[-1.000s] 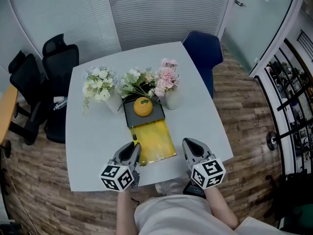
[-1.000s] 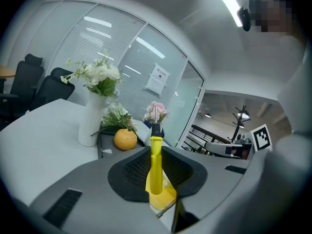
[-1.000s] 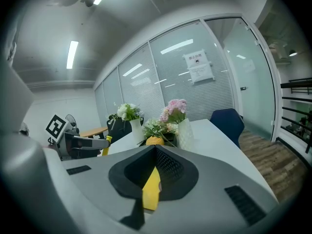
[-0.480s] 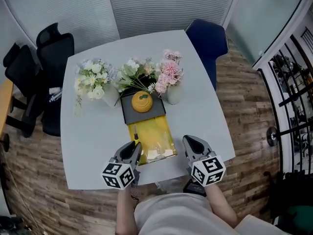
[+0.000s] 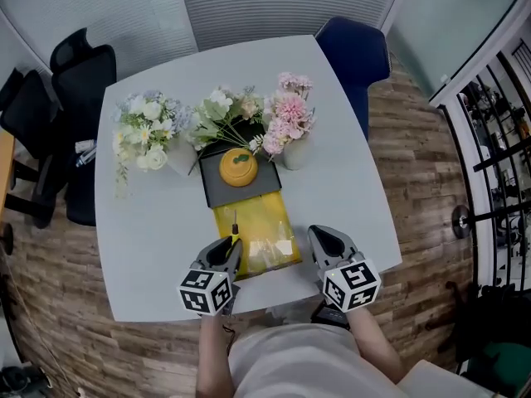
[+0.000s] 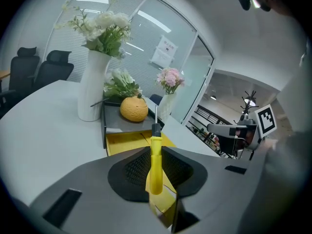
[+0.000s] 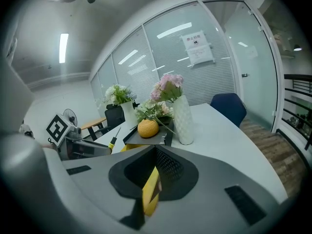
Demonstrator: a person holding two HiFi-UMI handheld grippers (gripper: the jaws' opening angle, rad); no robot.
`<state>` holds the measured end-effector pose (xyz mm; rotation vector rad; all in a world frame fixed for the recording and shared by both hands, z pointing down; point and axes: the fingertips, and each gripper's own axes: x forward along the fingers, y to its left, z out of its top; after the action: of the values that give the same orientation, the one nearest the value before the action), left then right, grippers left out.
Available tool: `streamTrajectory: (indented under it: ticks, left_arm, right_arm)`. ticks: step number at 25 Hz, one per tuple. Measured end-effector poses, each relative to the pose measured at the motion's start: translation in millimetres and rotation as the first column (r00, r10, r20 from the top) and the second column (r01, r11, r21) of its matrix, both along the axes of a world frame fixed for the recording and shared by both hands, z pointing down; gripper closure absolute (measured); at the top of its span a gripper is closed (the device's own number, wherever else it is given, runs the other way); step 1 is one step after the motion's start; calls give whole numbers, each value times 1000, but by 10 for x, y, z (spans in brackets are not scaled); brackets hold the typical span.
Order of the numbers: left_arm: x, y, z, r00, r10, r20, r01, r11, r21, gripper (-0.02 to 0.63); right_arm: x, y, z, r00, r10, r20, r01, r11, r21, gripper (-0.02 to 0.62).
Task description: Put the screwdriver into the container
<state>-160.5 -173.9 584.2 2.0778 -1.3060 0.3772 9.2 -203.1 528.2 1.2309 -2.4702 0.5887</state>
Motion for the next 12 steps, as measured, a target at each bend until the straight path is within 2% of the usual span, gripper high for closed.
streamTrajectory:
  ticks: [12]
  left_arm:
    - [111,-16,397,986,119,118,-103,986,-133,537]
  right_arm:
    - [-7,-85,189,999,-8,-38,7,999,-38,580]
